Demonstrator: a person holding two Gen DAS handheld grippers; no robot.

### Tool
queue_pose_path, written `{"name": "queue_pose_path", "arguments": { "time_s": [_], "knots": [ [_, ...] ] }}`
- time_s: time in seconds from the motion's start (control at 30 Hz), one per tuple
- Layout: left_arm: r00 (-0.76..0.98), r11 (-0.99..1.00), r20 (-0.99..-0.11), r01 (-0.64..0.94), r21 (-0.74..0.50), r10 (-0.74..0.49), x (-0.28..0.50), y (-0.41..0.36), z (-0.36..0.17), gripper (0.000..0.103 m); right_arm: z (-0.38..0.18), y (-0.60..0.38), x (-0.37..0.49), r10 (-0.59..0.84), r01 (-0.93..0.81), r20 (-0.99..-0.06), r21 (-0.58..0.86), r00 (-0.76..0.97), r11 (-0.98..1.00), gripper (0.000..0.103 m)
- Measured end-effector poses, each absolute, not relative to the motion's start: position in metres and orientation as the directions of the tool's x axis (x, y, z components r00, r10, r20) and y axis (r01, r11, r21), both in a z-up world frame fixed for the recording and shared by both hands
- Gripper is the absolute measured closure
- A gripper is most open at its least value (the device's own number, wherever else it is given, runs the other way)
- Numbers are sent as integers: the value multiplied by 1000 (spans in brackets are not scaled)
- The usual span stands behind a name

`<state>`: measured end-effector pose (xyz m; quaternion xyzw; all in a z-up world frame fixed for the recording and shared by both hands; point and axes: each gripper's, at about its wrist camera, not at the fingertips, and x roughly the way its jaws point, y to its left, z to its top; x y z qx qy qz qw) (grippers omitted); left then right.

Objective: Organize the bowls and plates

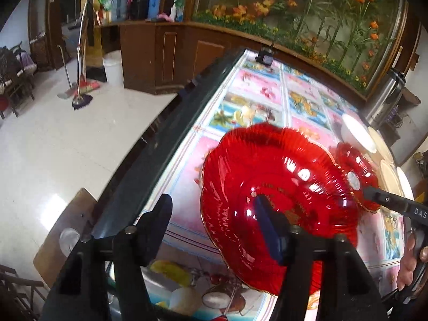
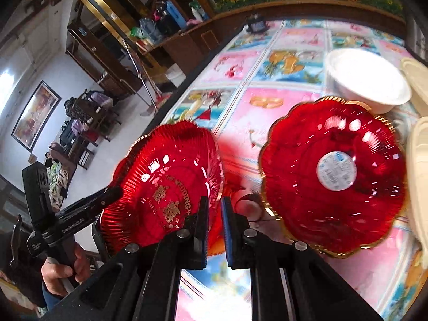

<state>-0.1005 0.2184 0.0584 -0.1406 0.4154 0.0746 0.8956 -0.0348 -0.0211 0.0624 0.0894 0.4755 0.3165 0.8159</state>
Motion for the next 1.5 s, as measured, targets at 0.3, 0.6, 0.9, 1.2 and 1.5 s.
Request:
{"name": "queue_pose_path", "arguments": {
  "time_s": [0.3,0.6,0.9,1.2,1.5],
  "knots": [
    [688,973,-725,-135,-188,-45,-114,179,89,40,46,-66,-12,491,-324,-769,380,409,866,91],
    [684,987,-720,2,-162,-120,-114,129,99,38,28,-79,-29,459,-363,-820,335,343,870,91],
    [648,975,-730,125,-181,-219,-114,84,98,38,34,-122,-106,435,-426,-858,298,273,855,91],
    [554,949,-774,239,-206,-308,-99,25,76,38,44,-221,-135,495,-214,-744,448,448,868,91],
    [481,948,-825,254,-191,-295,-81,-3,50,38,33,-225,-120,536,-164,-720,523,441,837,81]
  ]
}}
